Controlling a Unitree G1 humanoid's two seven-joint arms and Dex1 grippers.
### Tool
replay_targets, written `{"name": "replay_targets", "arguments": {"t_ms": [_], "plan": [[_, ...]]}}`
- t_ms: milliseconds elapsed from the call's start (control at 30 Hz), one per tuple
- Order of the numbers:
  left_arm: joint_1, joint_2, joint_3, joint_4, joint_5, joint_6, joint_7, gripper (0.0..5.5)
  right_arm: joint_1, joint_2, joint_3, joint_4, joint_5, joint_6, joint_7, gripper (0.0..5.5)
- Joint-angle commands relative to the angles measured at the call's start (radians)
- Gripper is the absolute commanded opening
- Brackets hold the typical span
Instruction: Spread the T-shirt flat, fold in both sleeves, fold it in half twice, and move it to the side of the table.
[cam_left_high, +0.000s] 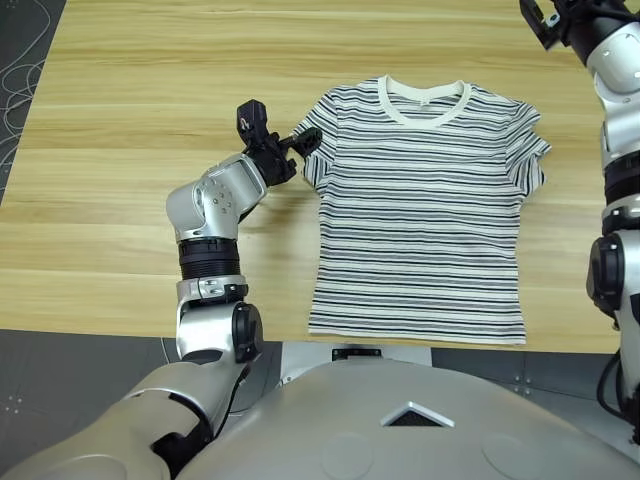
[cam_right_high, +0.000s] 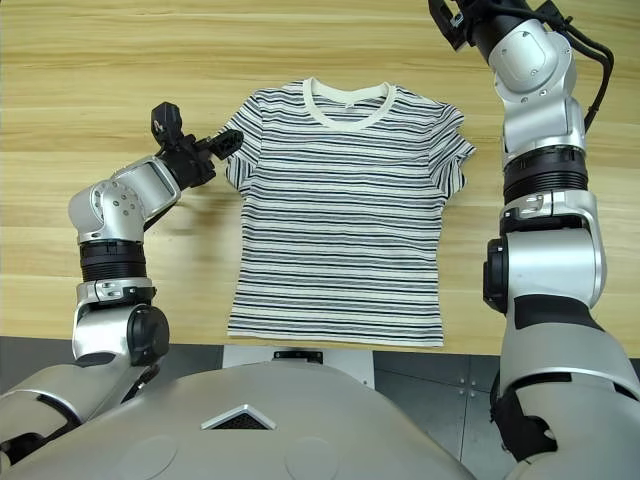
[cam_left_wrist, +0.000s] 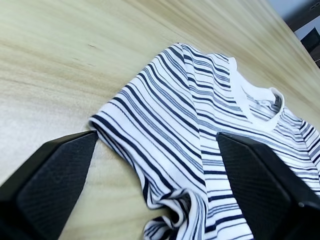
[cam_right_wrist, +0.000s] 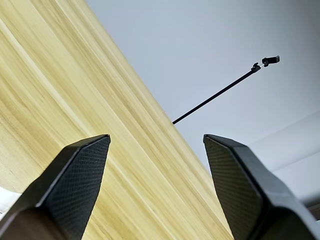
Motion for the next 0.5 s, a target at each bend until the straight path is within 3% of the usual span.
{"name": "replay_targets", "arguments": {"t_ms": [33, 267, 500], "plan": [[0.01, -0.004, 0.005, 0.195, 0.054, -0.051, 0.022, 4.41, 0.01, 0.002, -0.001, -0.003, 0.005, 0.009, 0.002, 3.46], [-0.038, -0.017, -0.019, 0.368, 0.075, -0.153, 0.004, 4.41, 0.012, 0.006, 0.0, -0.005, 0.006, 0.008, 0.005, 3.46], [-0.028, -0.018, -0.03, 0.346, 0.081, -0.143, -0.006, 3.34, 0.012, 0.004, -0.001, -0.007, 0.006, 0.01, 0.007, 3.5]]}}
